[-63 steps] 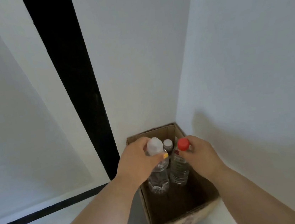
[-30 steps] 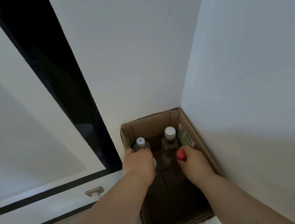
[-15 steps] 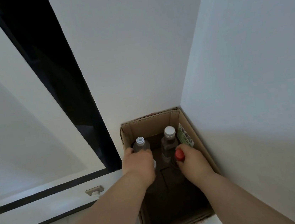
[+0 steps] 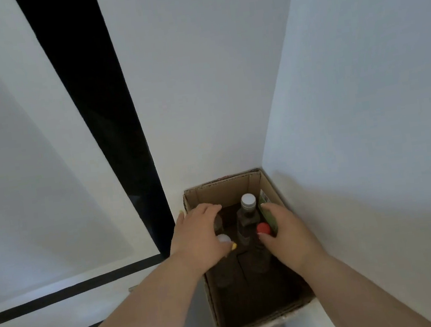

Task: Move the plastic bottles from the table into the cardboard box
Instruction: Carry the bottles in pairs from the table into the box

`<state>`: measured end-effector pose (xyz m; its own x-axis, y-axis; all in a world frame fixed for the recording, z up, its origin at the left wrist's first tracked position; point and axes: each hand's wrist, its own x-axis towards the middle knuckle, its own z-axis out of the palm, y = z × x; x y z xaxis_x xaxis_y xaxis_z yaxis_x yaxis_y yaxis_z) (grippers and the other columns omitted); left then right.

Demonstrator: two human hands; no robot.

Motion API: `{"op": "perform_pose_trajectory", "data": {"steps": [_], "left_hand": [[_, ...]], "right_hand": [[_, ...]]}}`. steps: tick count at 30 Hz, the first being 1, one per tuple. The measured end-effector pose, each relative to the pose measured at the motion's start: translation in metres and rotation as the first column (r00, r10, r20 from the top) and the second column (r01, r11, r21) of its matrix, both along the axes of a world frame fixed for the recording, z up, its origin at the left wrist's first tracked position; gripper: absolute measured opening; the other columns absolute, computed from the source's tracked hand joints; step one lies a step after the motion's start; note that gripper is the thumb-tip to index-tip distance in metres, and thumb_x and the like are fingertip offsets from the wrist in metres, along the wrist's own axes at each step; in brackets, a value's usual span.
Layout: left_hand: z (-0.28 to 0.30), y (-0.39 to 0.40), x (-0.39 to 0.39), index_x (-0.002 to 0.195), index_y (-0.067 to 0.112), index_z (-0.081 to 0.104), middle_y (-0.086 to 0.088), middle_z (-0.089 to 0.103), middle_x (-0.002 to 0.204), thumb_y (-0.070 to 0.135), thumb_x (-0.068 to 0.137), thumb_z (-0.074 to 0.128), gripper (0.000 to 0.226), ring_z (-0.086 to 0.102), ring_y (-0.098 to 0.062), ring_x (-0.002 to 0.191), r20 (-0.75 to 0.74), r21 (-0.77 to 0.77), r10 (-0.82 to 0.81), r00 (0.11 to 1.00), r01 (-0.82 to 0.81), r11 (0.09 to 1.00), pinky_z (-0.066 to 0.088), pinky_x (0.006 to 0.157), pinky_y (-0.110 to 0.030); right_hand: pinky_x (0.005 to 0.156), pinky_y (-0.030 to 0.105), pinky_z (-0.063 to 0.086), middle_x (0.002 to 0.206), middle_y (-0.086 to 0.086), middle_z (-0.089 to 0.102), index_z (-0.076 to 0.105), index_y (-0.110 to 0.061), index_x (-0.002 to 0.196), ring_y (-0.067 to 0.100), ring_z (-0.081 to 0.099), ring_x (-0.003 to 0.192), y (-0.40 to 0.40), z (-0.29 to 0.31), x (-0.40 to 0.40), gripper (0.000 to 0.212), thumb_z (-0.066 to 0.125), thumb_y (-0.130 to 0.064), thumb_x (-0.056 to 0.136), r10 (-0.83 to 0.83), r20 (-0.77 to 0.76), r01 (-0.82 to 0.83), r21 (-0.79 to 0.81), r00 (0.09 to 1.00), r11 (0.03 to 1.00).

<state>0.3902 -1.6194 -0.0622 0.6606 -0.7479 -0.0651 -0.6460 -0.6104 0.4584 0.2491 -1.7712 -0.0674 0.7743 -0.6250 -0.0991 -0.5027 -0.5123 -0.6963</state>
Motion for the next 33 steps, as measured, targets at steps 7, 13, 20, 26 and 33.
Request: {"op": "perform_pose_trajectory", "data": {"steps": [7,13,20,26,33], "left_hand": [[0.062,0.052,-0.019,0.143,0.049,0.032,0.030,0.040,0.137,0.047,0.072,0.083,0.088,0.040,0.019,0.114,-0.212,-0.360,0.001,0.977,-0.079,0.929,0.030,0.090,-0.008],[0.124,0.116,-0.075,0.143,0.057,0.027,0.034,0.035,0.145,0.036,0.074,0.085,0.093,0.031,0.028,0.119,-0.219,-0.475,-0.029,0.975,-0.080,0.876,0.031,0.102,-0.022],[0.178,0.200,-0.184,0.146,0.054,0.027,0.032,0.034,0.152,0.033,0.076,0.084,0.093,0.031,0.017,0.136,-0.169,-0.560,-0.038,0.985,-0.064,0.826,0.030,0.108,-0.025],[0.205,0.297,-0.299,0.147,0.050,0.029,0.034,0.035,0.150,0.034,0.074,0.085,0.093,0.031,0.019,0.136,-0.164,-0.602,0.003,0.986,-0.102,0.792,0.036,0.114,-0.037],[0.235,0.419,-0.377,0.146,0.052,0.031,0.036,0.036,0.149,0.038,0.074,0.084,0.090,0.032,0.019,0.135,-0.112,-0.642,0.058,0.992,-0.117,0.758,0.033,0.111,-0.029]], "right_hand": [[0.108,0.029,0.039,0.138,-0.017,0.052,0.047,-0.037,0.140,0.007,0.048,0.127,0.037,0.082,-0.036,0.062,0.073,-0.036,0.084,-0.002,0.200,0.017,-0.074,0.980,0.997],[0.090,0.006,0.030,0.113,-0.055,0.036,0.041,-0.061,0.131,-0.030,0.039,0.104,0.096,0.148,-0.093,0.063,0.074,-0.040,0.082,0.045,0.394,-0.041,-0.020,0.918,0.999],[0.085,-0.001,0.039,0.137,-0.022,0.053,0.041,-0.056,0.135,-0.009,0.046,0.127,0.175,0.207,-0.188,0.066,0.070,-0.051,0.076,0.190,0.523,-0.151,-0.116,0.831,0.982],[0.089,0.005,0.038,0.133,-0.029,0.051,0.039,-0.061,0.134,-0.011,0.047,0.123,0.259,0.238,-0.285,0.070,0.066,-0.059,0.070,0.274,0.556,-0.244,-0.130,0.784,0.961],[0.102,0.023,0.038,0.130,-0.040,0.045,0.034,-0.061,0.138,-0.013,0.043,0.124,0.368,0.264,-0.357,0.076,0.068,-0.062,0.070,0.334,0.563,-0.302,-0.152,0.756,0.941]]}}
